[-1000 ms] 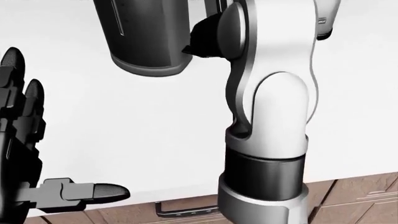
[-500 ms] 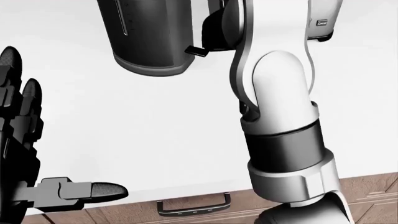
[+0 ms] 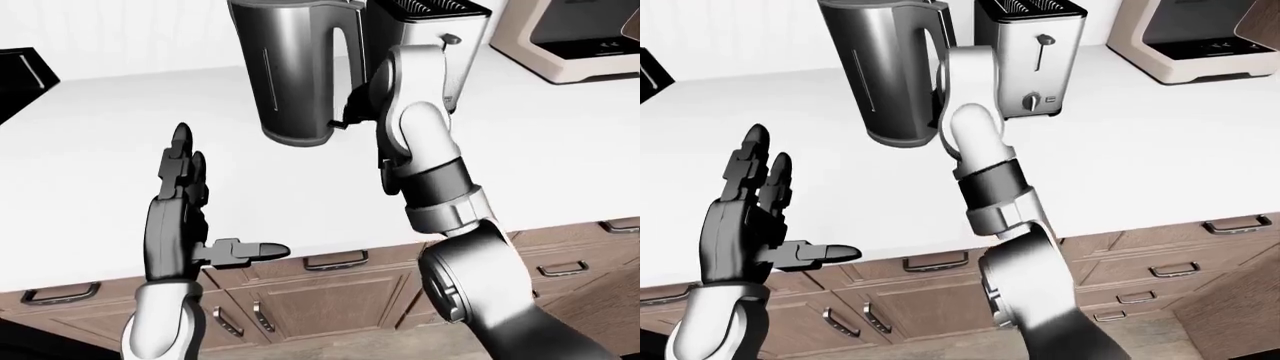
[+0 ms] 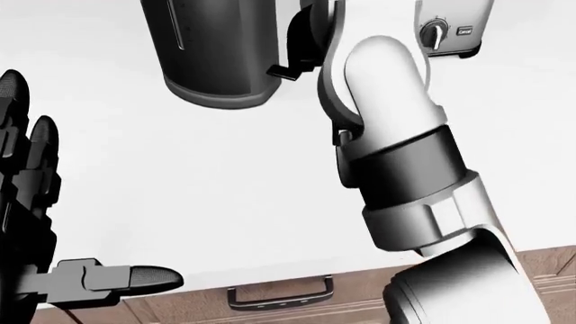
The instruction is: Press down the lever to turn on the electric kettle.
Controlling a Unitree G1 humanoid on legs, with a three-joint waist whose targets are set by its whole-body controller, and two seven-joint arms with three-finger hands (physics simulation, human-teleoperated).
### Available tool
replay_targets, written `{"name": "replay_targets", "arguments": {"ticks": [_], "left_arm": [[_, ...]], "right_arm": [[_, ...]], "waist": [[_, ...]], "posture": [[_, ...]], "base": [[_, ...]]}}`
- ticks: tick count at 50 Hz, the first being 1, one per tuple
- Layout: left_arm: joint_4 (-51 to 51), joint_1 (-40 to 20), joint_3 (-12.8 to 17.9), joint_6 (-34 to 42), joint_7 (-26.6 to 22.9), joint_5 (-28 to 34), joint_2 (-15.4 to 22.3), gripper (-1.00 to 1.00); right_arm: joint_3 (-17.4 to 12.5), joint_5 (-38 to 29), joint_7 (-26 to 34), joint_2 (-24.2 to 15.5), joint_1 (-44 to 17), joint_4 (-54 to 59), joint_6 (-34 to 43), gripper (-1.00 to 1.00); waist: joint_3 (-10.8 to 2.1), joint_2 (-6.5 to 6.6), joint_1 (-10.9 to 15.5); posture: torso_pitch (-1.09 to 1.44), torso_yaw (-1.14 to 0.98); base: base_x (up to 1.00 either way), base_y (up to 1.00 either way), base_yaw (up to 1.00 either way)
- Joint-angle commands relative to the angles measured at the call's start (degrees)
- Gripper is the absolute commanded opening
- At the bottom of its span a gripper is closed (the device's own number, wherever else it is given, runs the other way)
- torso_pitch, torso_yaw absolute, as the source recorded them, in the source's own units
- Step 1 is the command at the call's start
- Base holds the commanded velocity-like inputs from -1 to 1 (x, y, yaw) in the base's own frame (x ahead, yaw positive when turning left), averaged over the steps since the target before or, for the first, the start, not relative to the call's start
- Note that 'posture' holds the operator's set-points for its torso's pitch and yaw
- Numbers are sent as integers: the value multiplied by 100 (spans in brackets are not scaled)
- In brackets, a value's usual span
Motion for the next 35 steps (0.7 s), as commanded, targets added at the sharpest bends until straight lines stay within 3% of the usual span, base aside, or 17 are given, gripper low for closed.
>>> {"name": "replay_targets", "arguments": {"ticks": [1,21,30,35], "left_arm": [[-195,-75,27,-190,16,-2,20,100],[-177,-36,97,-260,21,-60,24,100],[-150,-40,140,-285,18,-89,31,100],[-165,-24,146,-287,28,-95,32,100]], "right_arm": [[9,23,-199,-23,-242,-87,38,100],[62,713,-1517,-65,-845,1858,280,100],[122,961,-1858,-21,-1028,2348,315,100],[223,942,-1762,10,-845,2175,332,100]], "waist": [[-141,11,3],[-160,15,20],[-159,17,27],[-156,13,36]], "posture": [[0,0],[0,0],[0,0],[0,0]], "base": [[0,0,0],[0,0,0],[0,0,0],[0,0,0]]}}
